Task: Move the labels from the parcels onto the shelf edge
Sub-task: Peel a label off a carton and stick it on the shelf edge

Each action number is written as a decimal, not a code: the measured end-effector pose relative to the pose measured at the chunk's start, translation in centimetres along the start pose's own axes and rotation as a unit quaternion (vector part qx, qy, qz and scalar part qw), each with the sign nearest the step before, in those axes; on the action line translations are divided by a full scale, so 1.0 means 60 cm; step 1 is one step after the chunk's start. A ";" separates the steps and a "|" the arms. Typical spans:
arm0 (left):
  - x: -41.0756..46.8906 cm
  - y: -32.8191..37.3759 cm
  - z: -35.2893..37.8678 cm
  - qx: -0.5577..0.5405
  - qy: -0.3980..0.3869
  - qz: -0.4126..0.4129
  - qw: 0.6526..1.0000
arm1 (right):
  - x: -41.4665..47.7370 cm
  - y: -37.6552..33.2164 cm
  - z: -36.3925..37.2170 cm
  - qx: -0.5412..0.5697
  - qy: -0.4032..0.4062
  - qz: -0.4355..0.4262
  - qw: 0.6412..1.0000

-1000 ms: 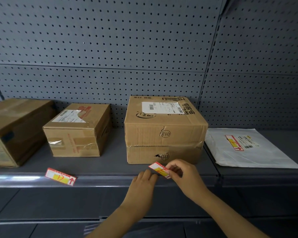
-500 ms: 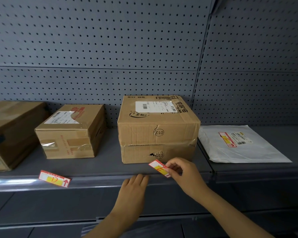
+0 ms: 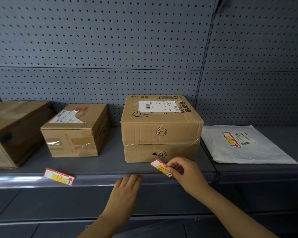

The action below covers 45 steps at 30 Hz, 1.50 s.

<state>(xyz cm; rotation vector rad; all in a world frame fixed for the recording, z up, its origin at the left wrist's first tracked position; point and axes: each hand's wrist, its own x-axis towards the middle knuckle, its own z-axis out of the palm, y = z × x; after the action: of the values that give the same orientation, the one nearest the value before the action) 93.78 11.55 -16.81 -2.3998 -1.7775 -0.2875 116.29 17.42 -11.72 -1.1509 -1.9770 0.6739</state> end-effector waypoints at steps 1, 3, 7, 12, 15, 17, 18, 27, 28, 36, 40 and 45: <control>0.001 0.001 -0.001 -0.001 0.004 0.000 1.000 | 0.001 0.000 0.001 -0.001 -0.002 -0.001 1.000; 0.003 0.001 -0.002 -0.003 0.008 -0.003 1.000 | 0.001 0.000 0.003 0.002 -0.005 -0.001 1.000; 0.008 0.003 -0.003 -0.020 0.015 -0.013 1.000 | 0.001 0.002 0.007 -0.006 -0.012 0.001 1.000; 0.017 0.004 -0.005 -0.045 0.032 -0.020 0.998 | 0.002 0.007 0.011 -0.012 -0.010 0.002 1.000; 0.027 0.008 -0.011 -0.058 0.040 -0.031 0.997 | 0.004 0.009 0.014 -0.012 -0.009 0.002 1.000; 0.031 0.011 -0.012 -0.074 0.043 -0.031 0.996 | 0.005 0.008 0.016 -0.011 -0.007 -0.001 1.000; 0.031 0.012 -0.012 -0.086 0.042 -0.033 0.995 | 0.006 0.007 0.017 -0.007 -0.005 -0.002 1.000; 0.028 -0.001 -0.019 -0.113 0.038 0.002 0.993 | 0.025 -0.006 0.041 0.002 -0.015 -0.013 1.000; 0.027 -0.002 -0.018 -0.110 0.037 0.004 0.993 | 0.026 -0.008 0.043 0.007 -0.005 -0.017 1.000; 0.020 -0.006 -0.017 -0.117 0.036 0.002 0.993 | 0.022 0.007 0.048 -0.162 -0.023 -0.064 0.984; 0.020 -0.008 -0.019 -0.106 0.030 0.004 0.994 | 0.021 0.005 0.061 -0.212 0.004 -0.133 0.968; 0.022 -0.012 -0.017 -0.116 0.021 0.000 0.993 | 0.024 0.011 0.066 -0.187 0.004 -0.097 0.978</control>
<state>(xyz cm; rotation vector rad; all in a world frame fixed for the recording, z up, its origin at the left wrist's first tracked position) 93.41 12.73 -15.49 -2.5250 -1.8155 -0.5705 112.98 18.74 -14.05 -1.1493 -2.2352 0.1985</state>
